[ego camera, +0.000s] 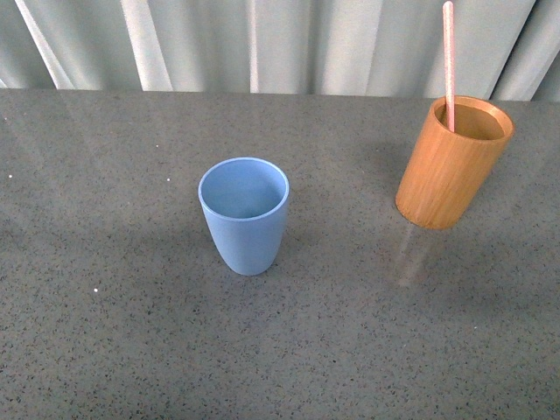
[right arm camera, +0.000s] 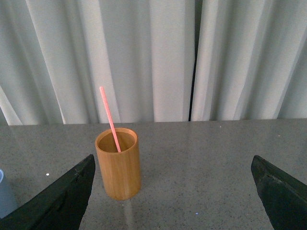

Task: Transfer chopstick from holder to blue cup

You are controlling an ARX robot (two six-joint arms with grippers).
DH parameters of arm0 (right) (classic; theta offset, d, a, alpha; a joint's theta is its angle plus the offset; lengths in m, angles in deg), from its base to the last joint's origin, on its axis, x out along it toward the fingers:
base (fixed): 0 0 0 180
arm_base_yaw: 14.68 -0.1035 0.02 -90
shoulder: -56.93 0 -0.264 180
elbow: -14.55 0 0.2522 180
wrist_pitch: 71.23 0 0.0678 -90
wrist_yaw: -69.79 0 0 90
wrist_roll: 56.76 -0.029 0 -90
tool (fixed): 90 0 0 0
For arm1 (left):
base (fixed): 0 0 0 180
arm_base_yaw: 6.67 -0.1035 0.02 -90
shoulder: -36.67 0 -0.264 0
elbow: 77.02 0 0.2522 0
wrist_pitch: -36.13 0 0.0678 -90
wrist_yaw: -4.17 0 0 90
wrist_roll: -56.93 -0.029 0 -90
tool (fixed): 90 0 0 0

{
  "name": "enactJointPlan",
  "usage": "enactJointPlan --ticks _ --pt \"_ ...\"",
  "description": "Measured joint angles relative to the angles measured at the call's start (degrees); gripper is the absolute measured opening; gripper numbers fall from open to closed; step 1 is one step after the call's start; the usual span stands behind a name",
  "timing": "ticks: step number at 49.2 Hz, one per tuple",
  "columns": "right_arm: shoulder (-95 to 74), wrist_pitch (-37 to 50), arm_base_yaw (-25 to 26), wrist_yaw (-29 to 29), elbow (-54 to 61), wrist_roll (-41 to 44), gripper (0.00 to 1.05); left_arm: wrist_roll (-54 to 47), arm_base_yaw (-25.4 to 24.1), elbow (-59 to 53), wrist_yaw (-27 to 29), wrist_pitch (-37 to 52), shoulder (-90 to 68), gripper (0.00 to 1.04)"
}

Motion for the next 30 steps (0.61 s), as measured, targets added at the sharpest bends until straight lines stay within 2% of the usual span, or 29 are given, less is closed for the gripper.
enactJointPlan --ticks 9,15,30 --pt "0.00 0.00 0.00 0.02 0.00 0.00 0.95 0.00 0.00 -1.92 0.00 -4.24 6.25 0.04" --pt "0.00 0.00 0.00 0.02 0.00 0.00 0.95 0.00 0.00 -4.17 0.02 -2.71 7.56 0.04" --pt "0.00 0.00 0.00 0.02 0.00 0.00 0.95 -0.02 0.00 -4.22 0.00 -13.33 19.06 0.04"
